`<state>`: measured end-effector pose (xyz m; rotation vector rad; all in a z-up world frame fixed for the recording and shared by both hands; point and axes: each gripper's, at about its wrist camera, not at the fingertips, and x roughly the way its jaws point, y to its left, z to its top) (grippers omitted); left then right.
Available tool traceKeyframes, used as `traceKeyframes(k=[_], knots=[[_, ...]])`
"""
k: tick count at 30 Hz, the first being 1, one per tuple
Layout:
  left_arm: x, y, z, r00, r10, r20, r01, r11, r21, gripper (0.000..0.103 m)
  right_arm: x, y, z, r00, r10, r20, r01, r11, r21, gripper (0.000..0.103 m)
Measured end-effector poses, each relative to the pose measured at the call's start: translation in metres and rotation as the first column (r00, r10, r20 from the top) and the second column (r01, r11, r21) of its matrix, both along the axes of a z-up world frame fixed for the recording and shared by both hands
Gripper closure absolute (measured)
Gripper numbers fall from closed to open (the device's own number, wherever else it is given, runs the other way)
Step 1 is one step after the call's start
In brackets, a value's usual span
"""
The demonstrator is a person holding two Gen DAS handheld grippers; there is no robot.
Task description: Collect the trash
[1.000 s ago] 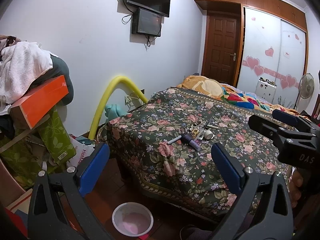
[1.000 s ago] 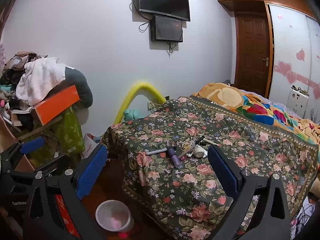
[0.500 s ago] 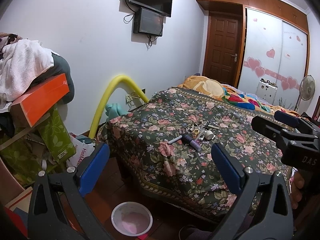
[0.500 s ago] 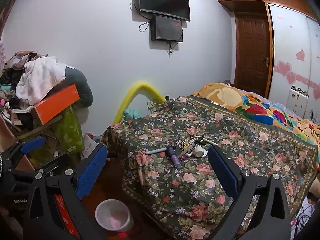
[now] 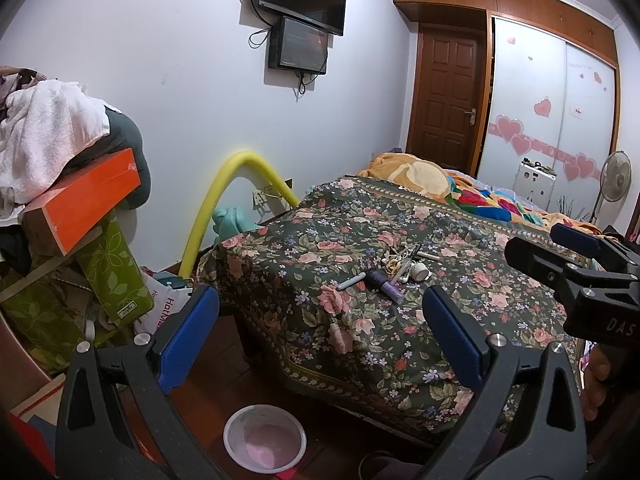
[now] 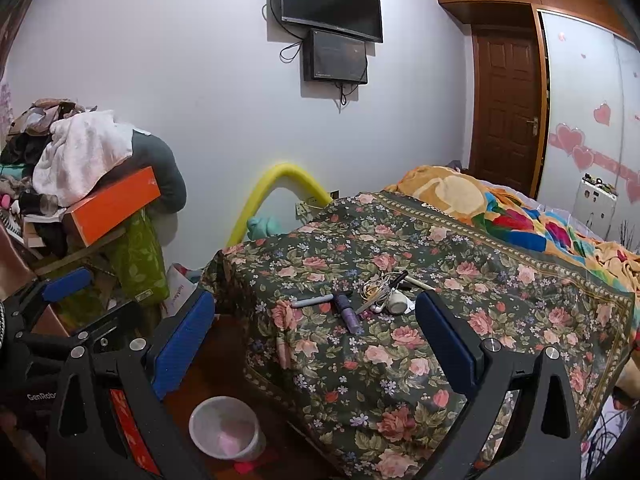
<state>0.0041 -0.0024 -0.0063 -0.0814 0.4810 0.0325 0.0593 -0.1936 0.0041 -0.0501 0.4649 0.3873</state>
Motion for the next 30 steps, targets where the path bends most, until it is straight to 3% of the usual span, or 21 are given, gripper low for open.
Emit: traceKeyframes(k=[30], knots=[[0.006,-0.004,0.002,1.0,0.013,-0.005,-0.013,1.0,0.001,0.001,0.01,-0.006,-0.001,1.0,-0.007,-0.002,0.007,1.0,0.012,0.003]])
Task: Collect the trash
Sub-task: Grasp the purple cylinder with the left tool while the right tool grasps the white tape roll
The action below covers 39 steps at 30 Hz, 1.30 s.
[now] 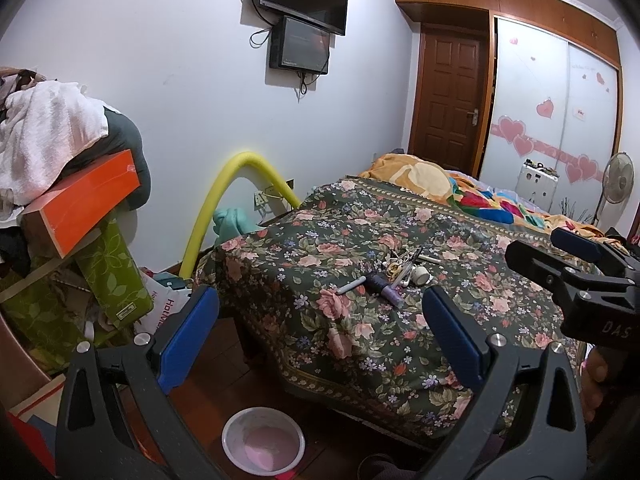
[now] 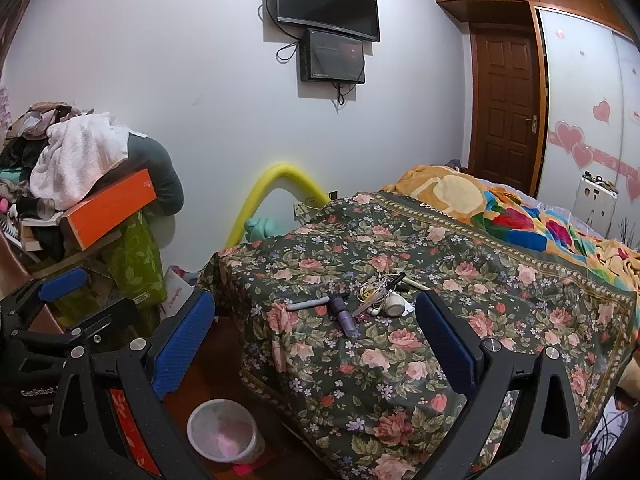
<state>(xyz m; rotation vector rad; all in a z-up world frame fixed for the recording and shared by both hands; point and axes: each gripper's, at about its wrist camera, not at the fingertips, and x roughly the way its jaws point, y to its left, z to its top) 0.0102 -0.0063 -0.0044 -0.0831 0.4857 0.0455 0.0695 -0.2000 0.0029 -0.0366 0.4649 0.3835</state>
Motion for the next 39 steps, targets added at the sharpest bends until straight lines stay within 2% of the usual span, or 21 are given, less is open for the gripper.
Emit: traceKeyframes(k=[7,13,21,24,29,35,36,39], knots=[[0.027,-0.018,0.001,1.0,-0.009,-0.021,0.009,1.0,0.022,0.001,0.024,-0.016,-0.011,1.0,-0.027,-0.013,0.027,0.999,-0.017,0.003],[0.069,-0.034,-0.008,0.997,-0.037,-0.073,0.036,0.999,-0.016,0.001,0.055,-0.037,-0.029,0.996,-0.067,-0.052,0.064,0.997,-0.047,0.003],[0.138,-0.059,-0.043,0.984,-0.05,-0.173,0.039,0.997,-0.068,0.001,0.119,-0.067,-0.075,0.975,-0.109,-0.194,0.092,0.991,-0.095,0.004],[0.162,-0.063,-0.06,0.977,-0.04,-0.208,0.02,0.995,-0.097,0.001,0.137,-0.072,-0.088,0.967,-0.107,-0.231,0.083,0.991,-0.108,0.008],[0.2,-0.073,-0.086,0.964,-0.02,-0.266,-0.004,0.996,-0.086,0.001,0.174,-0.077,-0.108,0.953,-0.071,-0.295,0.046,0.995,-0.091,0.021],[0.239,-0.078,-0.12,0.936,-0.032,-0.349,-0.028,0.985,-0.167,0.001,0.222,-0.073,-0.133,0.917,-0.012,-0.399,0.003,1.0,-0.023,0.036],[0.244,-0.078,-0.125,0.933,-0.032,-0.359,-0.034,0.984,-0.177,0.003,0.228,-0.073,-0.137,0.91,-0.006,-0.414,0.0,1.0,-0.014,0.037],[0.261,-0.083,-0.14,0.92,-0.01,-0.391,-0.059,0.984,-0.165,0.018,0.247,-0.072,-0.153,0.887,0.017,-0.462,-0.011,1.0,0.015,0.045]])
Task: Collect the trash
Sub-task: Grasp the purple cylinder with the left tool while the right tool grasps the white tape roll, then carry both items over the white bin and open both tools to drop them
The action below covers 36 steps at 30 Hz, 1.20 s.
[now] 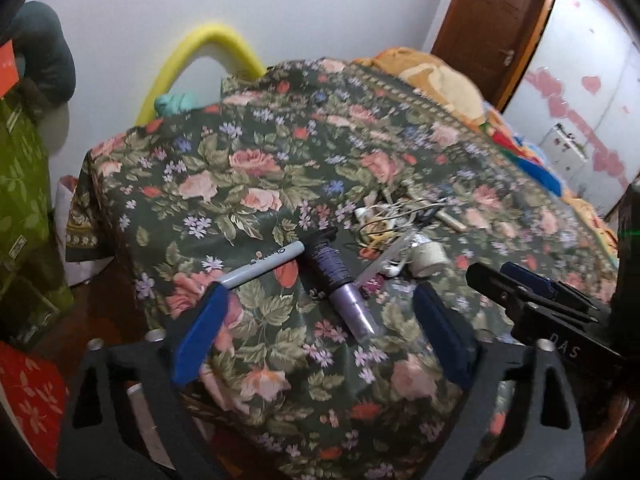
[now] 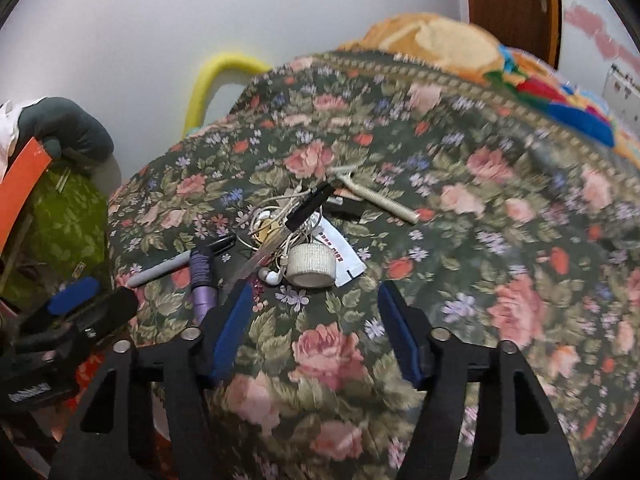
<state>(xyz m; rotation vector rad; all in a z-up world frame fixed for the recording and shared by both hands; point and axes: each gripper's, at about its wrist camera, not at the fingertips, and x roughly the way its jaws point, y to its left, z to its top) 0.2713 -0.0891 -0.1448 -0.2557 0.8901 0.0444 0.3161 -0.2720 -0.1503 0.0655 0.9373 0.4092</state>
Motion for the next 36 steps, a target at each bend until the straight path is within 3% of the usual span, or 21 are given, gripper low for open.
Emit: traceKeyframes(k=[2,5,10,17,29,36], knots=[[0.01,-0.004,-0.01,1.0,-0.003,-0.029,0.003,1.0,0.013,0.028,0.011,0.002,-0.011,0.999,0.009,-0.036,-0.008,1.0,0.021,0.052],[0.022,-0.011,-0.022,0.998,-0.002,-0.056,0.004,1.0,0.03,0.034,0.024,0.002,-0.022,0.997,0.013,-0.077,-0.008,0.998,0.059,0.059],[0.037,-0.016,-0.036,0.995,0.001,-0.095,0.001,1.0,0.022,0.044,0.04,0.003,-0.035,0.992,0.017,-0.126,-0.002,0.993,0.12,0.06],[0.053,-0.008,-0.053,0.987,0.064,-0.151,-0.073,0.996,-0.056,0.061,0.047,0.008,-0.042,0.988,0.046,-0.146,-0.024,0.989,0.147,0.071],[0.06,-0.022,-0.056,0.984,0.047,-0.171,-0.051,0.998,-0.022,0.076,0.023,-0.011,-0.024,0.996,0.013,-0.087,-0.006,0.996,0.084,0.071],[0.043,-0.027,-0.04,0.989,-0.02,-0.144,0.01,0.998,-0.068,0.078,0.008,-0.018,-0.015,0.996,-0.006,-0.087,0.012,0.998,0.068,0.072]])
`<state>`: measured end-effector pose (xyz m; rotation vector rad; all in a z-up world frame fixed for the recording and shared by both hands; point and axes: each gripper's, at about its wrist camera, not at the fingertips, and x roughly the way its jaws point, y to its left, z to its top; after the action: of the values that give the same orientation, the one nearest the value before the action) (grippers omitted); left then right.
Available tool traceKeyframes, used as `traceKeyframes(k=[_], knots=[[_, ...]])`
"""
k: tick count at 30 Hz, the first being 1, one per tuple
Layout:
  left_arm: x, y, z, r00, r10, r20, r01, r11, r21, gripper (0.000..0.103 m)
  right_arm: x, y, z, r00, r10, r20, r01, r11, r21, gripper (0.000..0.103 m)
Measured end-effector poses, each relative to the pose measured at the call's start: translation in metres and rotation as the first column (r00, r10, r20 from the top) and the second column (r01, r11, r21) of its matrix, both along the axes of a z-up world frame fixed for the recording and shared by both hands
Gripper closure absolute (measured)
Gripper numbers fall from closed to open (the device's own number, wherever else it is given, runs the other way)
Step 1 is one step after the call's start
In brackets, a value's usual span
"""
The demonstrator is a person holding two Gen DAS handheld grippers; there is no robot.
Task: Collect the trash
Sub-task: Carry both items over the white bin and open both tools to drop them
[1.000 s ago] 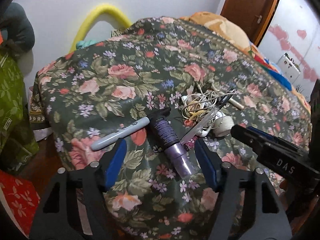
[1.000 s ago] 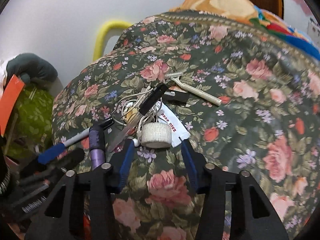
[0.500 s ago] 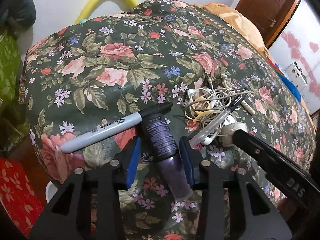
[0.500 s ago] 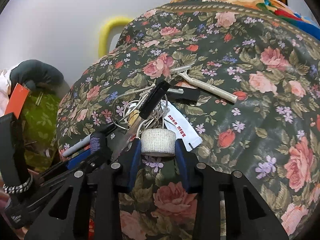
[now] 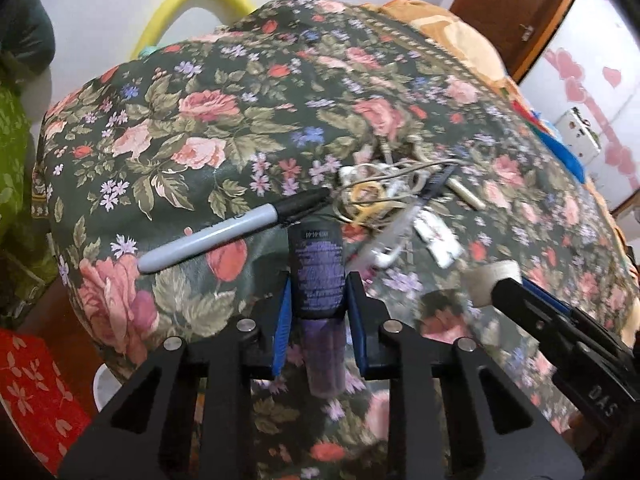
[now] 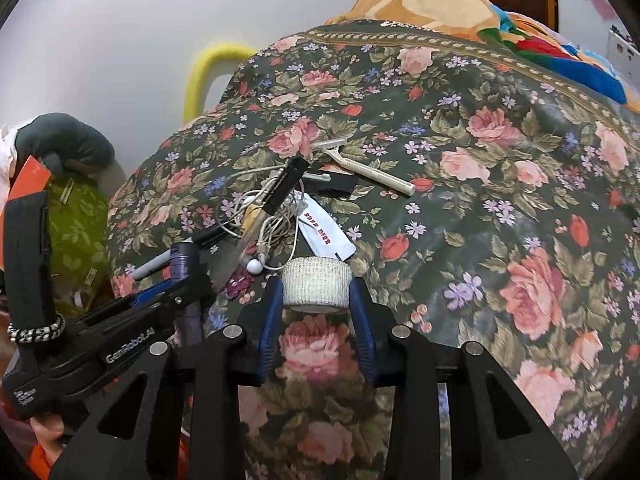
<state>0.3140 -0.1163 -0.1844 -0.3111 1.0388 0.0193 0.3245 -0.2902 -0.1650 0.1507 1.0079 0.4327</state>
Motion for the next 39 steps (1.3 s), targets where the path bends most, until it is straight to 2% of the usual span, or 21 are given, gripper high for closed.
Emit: traceKeyframes(k=[8,19,30,39], knots=[[-0.031,-0.003,0.048,0.995,-0.057,0.078,0.055,0.998,0.028,0.078,-0.024,0.007,0.039,0.998,0.013,0.068,-0.013,1.0,-0.005,0.072],[-0.09,0.027,0.1,0.989,-0.051,0.142,0.043,0.997,0.062,0.078,-0.069,0.044,0.084,0.987,0.085,0.139,-0.084,0.996,-0.009,0.072],[-0.158,0.081,0.118,0.988,0.004,0.151,-0.021,0.993,0.113,0.078,-0.119,0.103,0.1,0.968,0.196,0.155,-0.196,0.98,-0.018,0.072],[-0.207,0.139,0.1,0.992,0.092,0.091,-0.102,0.987,0.123,0.078,-0.16,0.168,0.089,0.937,0.333,0.108,-0.331,0.943,-0.037,0.072]])
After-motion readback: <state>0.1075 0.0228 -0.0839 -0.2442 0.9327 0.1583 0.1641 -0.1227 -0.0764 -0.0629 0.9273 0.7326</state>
